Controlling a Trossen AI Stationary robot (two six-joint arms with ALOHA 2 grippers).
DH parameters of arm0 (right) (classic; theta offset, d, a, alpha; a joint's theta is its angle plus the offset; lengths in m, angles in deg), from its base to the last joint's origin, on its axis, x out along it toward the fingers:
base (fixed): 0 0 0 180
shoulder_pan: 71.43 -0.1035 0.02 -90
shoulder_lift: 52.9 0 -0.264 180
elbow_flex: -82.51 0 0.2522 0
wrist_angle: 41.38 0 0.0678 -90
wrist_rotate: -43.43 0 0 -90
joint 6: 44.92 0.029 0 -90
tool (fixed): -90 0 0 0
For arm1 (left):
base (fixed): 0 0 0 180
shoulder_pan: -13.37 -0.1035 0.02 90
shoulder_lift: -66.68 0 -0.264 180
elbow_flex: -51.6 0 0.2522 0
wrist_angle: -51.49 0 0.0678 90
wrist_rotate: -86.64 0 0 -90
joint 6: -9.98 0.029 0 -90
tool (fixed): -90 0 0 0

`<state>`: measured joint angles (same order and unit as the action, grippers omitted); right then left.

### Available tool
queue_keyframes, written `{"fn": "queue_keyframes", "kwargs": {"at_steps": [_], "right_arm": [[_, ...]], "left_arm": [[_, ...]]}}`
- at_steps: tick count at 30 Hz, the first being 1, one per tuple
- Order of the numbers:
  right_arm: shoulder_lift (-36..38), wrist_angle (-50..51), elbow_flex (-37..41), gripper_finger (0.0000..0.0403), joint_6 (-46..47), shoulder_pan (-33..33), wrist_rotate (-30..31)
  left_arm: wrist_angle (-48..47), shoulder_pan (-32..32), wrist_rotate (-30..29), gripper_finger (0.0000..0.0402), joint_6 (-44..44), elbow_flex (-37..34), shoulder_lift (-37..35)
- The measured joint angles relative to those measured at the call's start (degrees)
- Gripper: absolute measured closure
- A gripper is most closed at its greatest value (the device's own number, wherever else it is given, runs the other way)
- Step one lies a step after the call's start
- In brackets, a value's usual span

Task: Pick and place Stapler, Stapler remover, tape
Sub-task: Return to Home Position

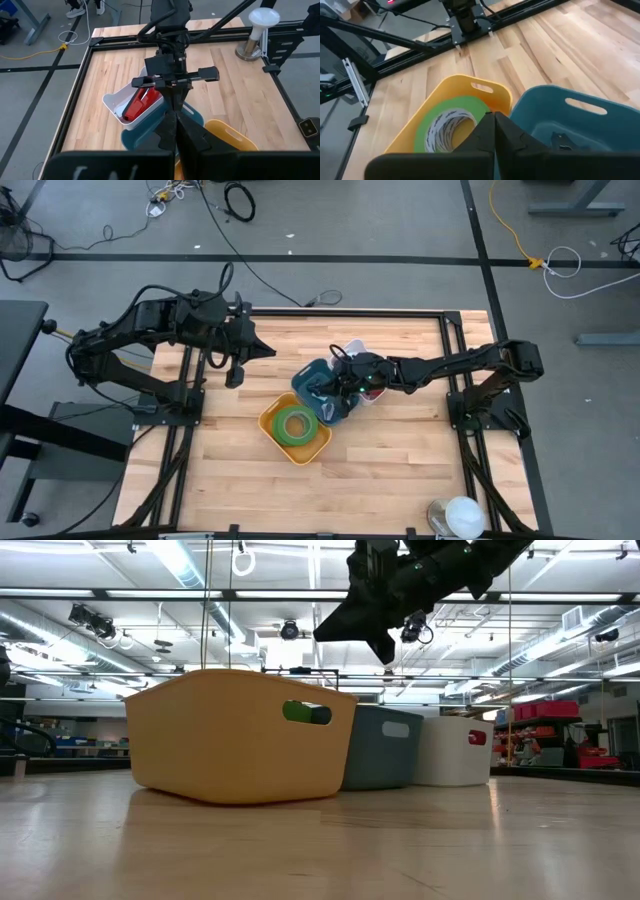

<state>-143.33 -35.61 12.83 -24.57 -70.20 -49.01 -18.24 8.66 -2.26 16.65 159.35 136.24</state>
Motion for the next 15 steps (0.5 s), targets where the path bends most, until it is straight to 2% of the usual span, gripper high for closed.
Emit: {"fn": "queue_keyframes", "kwargs": {"at_steps": [15], "right_arm": [[0.0, -3.01, 0.0, 0.0401, -1.28, -1.23, 1.49]], "left_arm": [[-0.02, 0.0, 0.0, 0.0392, -0.01, 0.0, 0.02]]}}
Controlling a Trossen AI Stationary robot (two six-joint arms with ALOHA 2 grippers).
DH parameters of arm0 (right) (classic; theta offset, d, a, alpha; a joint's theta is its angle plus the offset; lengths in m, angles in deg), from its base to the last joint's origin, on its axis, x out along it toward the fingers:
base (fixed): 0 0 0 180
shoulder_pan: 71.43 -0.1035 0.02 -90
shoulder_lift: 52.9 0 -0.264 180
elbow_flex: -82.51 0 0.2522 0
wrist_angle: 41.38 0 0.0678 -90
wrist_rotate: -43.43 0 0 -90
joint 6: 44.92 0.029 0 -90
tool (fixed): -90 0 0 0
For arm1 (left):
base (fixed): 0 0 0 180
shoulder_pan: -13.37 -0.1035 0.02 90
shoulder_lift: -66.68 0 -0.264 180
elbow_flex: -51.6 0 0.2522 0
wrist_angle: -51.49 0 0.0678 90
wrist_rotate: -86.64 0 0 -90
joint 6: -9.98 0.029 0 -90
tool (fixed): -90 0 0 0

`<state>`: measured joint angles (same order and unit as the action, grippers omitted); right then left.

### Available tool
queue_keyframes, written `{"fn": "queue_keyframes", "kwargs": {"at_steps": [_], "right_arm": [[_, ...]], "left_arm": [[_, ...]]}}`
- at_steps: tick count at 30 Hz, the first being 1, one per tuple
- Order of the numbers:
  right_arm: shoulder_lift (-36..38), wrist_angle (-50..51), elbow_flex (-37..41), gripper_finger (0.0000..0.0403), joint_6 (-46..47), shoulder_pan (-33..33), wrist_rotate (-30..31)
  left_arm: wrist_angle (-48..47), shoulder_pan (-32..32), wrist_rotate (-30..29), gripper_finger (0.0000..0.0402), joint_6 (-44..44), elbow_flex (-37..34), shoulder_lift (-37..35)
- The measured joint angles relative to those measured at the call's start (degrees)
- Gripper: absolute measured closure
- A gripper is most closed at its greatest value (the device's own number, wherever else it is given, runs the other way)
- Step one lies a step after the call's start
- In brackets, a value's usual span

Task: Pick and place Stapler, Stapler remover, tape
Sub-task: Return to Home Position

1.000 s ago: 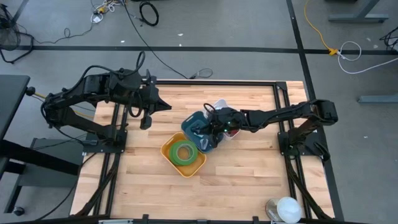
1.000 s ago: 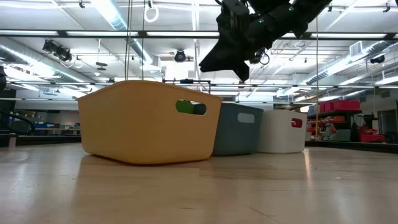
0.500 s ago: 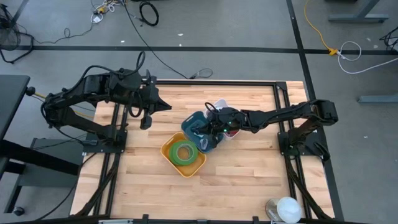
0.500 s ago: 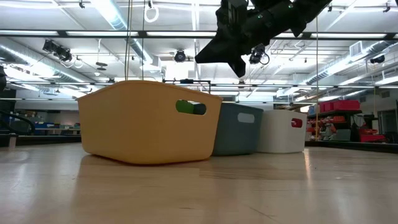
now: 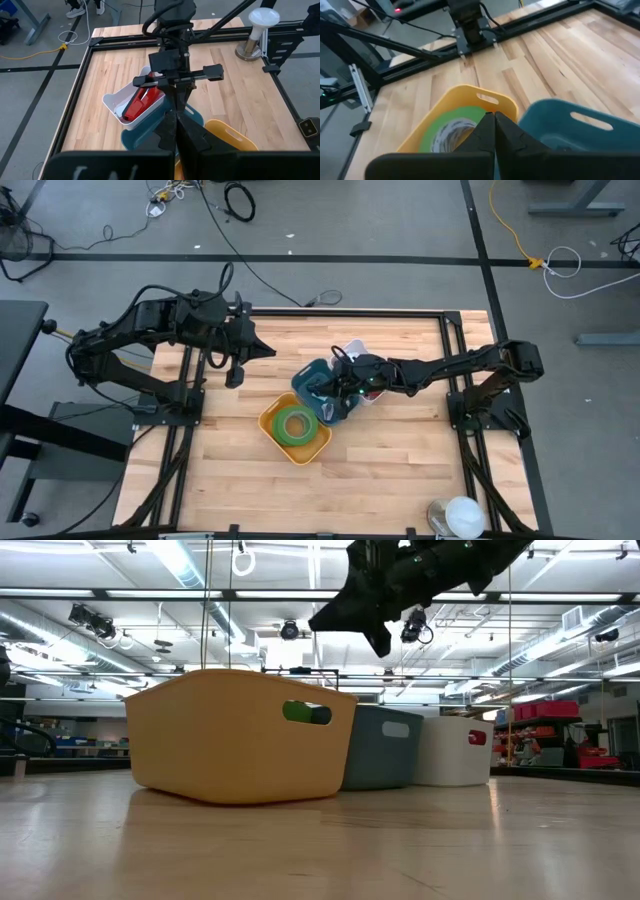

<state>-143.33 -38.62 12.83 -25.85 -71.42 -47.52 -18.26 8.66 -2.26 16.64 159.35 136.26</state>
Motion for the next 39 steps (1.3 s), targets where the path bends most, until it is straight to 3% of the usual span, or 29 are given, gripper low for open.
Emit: {"fn": "queue_keyframes", "kwargs": {"at_steps": [8, 19, 30, 39], "right_arm": [[-0.02, -4.2, 0.0, 0.0401, -2.43, -0.46, -0.07], [0.39, -6.58, 2.15, 0.0401, -13.62, -0.4, -7.31], [15.89, -21.78, 24.87, 0.0401, -16.77, -0.37, -7.52], [31.61, -22.71, 42.23, 0.0401, -19.57, -0.37, -7.5]], "left_arm": [[0.0, 0.01, 0.0, 0.0392, 0.0, 0.0, 0.0], [0.02, 0.0, 0.01, 0.0392, 0.0, 0.0, 0.0], [0.42, 0.0, 0.0, 0.0392, -0.01, 0.0, 0.0], [2.2, 0.02, 0.02, 0.0392, 0.01, 0.0, 0.0]]}}
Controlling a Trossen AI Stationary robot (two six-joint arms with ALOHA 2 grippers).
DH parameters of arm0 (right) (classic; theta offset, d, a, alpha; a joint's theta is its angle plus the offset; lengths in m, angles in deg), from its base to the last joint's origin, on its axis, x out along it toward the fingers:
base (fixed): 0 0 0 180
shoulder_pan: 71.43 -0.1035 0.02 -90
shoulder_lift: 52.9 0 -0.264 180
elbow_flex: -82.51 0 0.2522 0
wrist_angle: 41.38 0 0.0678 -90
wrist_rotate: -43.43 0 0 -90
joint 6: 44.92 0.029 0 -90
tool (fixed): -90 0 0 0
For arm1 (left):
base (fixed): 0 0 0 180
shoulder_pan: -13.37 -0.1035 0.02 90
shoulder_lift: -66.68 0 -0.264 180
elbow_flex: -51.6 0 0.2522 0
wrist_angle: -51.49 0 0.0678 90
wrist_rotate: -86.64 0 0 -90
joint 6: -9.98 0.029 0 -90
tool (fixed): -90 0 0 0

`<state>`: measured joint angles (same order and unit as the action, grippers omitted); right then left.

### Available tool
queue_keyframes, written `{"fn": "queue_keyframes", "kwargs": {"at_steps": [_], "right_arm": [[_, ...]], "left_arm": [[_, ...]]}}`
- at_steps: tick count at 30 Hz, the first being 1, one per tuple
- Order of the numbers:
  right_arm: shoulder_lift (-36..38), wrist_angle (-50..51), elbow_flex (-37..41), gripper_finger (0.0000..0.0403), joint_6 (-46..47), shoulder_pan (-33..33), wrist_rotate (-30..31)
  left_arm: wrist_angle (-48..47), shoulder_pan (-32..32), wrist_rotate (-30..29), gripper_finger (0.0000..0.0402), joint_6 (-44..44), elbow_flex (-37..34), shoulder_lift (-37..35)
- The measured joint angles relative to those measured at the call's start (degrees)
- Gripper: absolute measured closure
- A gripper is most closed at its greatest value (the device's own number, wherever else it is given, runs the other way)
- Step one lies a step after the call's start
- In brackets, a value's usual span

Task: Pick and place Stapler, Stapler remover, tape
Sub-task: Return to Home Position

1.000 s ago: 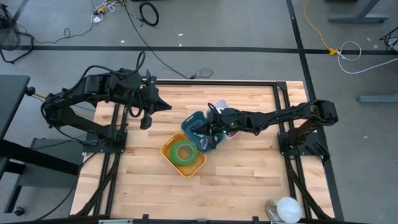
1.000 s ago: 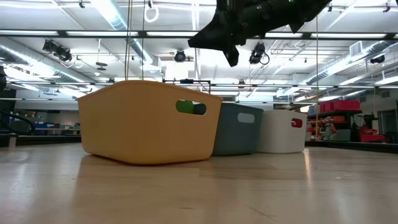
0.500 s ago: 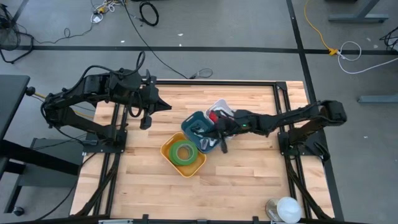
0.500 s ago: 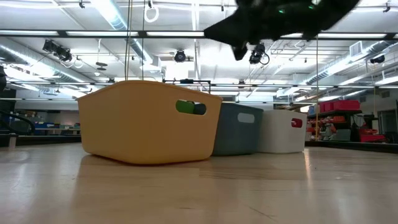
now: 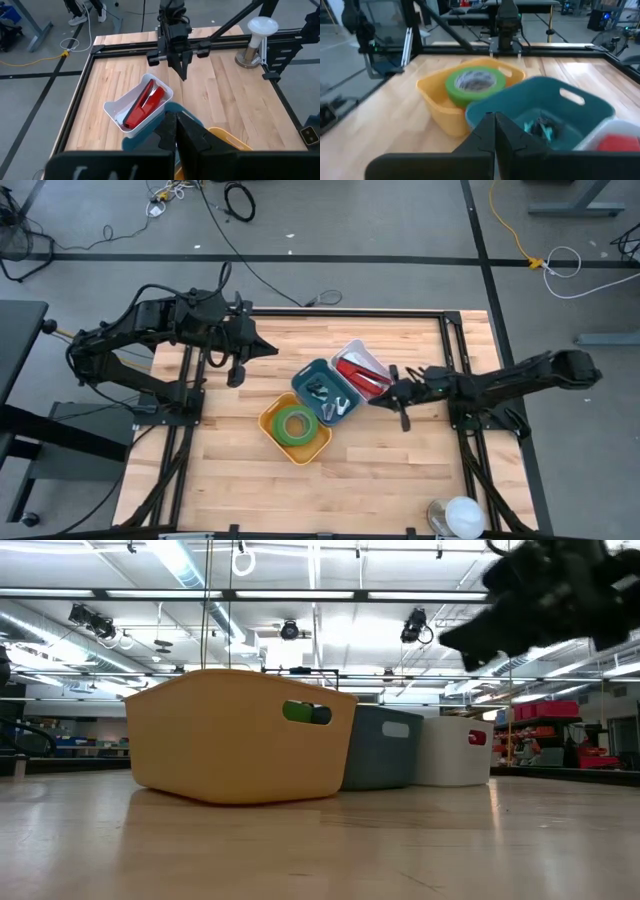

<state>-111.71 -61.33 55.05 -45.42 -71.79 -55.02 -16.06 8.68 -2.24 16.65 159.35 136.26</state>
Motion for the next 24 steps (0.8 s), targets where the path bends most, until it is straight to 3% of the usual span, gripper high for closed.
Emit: {"fn": "queue_keyframes", "kwargs": {"at_steps": [11, 24], "right_arm": [[16.68, 0.4, 12.85, 0.0401, -0.63, 0.0, 1.98], [29.14, 13.18, 12.83, 0.0401, -4.72, 0.94, 4.52]], "left_arm": [[0.27, 0.0, -0.02, 0.0392, -0.03, 0.0, 0.0], [0.4, 0.0, -0.02, 0.0392, -0.03, 0.0, 0.0]]}}
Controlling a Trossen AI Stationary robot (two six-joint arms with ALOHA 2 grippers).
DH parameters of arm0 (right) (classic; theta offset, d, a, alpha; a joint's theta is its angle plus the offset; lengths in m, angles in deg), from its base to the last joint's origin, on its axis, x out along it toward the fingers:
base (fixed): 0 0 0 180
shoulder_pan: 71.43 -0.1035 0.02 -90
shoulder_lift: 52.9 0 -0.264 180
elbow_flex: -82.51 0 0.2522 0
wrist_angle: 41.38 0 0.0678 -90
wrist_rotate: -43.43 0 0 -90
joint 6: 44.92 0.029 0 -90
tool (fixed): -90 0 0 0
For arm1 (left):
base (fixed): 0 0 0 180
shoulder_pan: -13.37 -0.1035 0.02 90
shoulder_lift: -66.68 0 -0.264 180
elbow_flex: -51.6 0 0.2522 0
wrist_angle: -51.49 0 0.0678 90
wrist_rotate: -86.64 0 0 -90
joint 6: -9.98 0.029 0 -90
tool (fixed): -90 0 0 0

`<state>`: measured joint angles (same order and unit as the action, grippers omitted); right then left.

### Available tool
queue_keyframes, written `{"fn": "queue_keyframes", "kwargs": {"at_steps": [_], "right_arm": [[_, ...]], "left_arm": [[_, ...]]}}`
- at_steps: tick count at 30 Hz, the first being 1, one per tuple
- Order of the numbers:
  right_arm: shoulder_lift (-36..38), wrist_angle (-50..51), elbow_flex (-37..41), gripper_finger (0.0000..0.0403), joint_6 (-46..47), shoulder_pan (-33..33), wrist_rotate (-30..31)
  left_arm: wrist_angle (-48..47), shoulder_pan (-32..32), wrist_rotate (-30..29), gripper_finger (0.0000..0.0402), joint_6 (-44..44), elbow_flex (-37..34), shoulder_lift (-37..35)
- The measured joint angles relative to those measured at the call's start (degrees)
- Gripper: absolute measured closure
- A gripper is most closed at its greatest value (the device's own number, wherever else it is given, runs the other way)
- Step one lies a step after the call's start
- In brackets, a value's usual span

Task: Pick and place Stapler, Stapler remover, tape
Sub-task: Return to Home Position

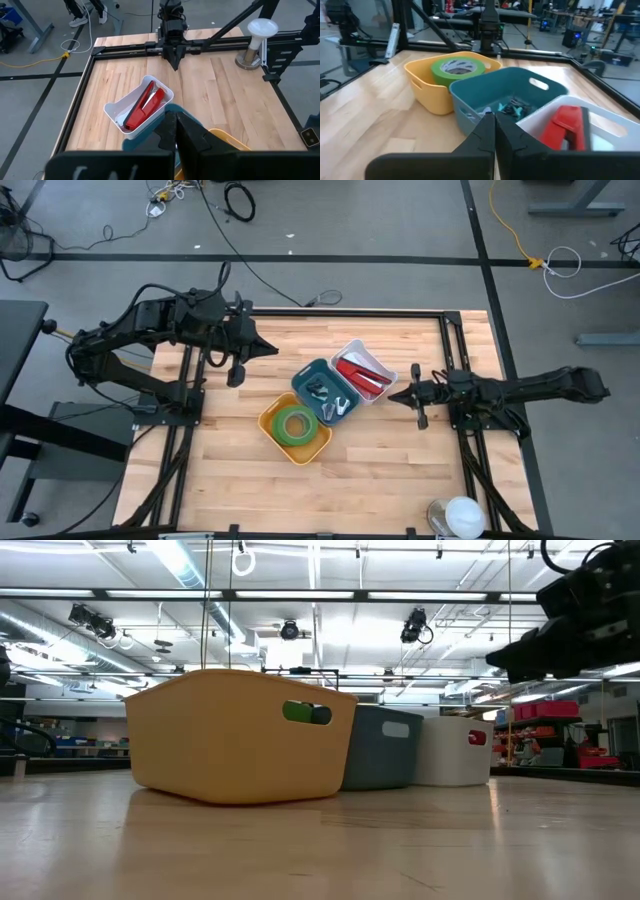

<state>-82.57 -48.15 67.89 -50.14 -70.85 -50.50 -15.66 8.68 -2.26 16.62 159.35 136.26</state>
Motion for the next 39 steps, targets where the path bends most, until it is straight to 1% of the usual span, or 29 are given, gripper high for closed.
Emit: {"fn": "queue_keyframes", "kwargs": {"at_steps": [9, 22, 26, 32, 39], "right_arm": [[10.17, 10.11, 0.0, 0.0401, -0.04, -0.02, 0.47], [18.84, 19.55, -0.02, 0.0401, -0.05, -0.02, 0.48], [21.04, 19.66, -0.02, 0.0401, -0.04, -0.02, 0.68], [24.41, 20.14, -0.02, 0.0401, 0.1, -0.04, 3.84], [27.68, 20.14, -0.02, 0.0401, 0.16, -0.04, 3.85]], "left_arm": [[0.0, 0.0, 0.02, 0.0392, 0.02, 0.0, 0.0], [0.0, 0.0, 0.01, 0.0392, 0.02, 0.0, 0.0], [0.0, 0.0, 0.0, 0.0392, 0.02, 0.0, 0.0], [0.0, 0.0, 0.0, 0.0392, 0.0, 0.0, 0.0], [0.0, 0.0, 0.02, 0.0392, 0.02, 0.0, 0.0]]}}
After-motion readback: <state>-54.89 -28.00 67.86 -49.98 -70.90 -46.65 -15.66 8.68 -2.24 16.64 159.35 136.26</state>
